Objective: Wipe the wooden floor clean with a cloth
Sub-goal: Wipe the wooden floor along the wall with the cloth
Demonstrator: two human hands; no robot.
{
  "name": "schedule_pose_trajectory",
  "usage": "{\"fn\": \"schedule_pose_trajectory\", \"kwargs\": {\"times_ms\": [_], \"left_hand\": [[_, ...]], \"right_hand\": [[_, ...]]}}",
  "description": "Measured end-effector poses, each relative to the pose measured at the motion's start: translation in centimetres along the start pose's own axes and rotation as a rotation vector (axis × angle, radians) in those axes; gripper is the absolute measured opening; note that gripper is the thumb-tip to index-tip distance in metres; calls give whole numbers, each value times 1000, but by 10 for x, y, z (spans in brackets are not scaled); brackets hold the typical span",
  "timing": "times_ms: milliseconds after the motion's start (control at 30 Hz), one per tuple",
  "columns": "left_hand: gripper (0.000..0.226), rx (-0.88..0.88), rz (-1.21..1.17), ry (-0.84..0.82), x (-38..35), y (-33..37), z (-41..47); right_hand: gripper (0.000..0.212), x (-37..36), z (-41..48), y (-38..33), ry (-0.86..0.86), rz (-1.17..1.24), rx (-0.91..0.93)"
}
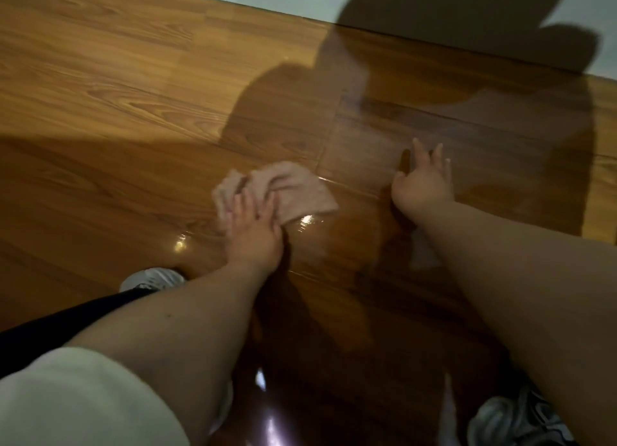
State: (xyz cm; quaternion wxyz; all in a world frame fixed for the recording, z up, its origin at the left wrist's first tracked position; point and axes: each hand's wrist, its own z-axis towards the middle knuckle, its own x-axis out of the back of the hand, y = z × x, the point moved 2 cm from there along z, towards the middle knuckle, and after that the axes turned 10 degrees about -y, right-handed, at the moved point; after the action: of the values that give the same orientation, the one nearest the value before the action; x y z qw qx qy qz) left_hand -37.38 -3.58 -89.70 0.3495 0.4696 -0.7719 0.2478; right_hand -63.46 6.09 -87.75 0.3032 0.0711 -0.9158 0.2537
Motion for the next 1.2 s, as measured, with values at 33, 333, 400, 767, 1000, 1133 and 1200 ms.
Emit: {"fn": "schedule_pose_trajectory", "kwargs": {"times_ms": [33,333,400,767,1000,1133,1200], "left_hand": [[55,230,-86,-26,6,-35,10],[57,458,-335,-56,2,-53,23],[59,-61,-156,42,-2,-6,15],[55,580,-548,-42,51,-8,67],[53,-260,-241,138,46,53,71],[52,-304,-210,186,49,53,69],[53,-241,-220,221,44,39,66]], "right_hand": [[64,-3,0,-2,-3,-28,-8],[63,-37,-2,-25,55,-91,-40],[62,-37,-2,-28,76,-67,-18],[60,14,3,-11,61,-118,58],[61,19,36,-20,26,-234,80],[60,13,35,-24,38,-236,86],[60,12,32,-18,31,-269,112]]}}
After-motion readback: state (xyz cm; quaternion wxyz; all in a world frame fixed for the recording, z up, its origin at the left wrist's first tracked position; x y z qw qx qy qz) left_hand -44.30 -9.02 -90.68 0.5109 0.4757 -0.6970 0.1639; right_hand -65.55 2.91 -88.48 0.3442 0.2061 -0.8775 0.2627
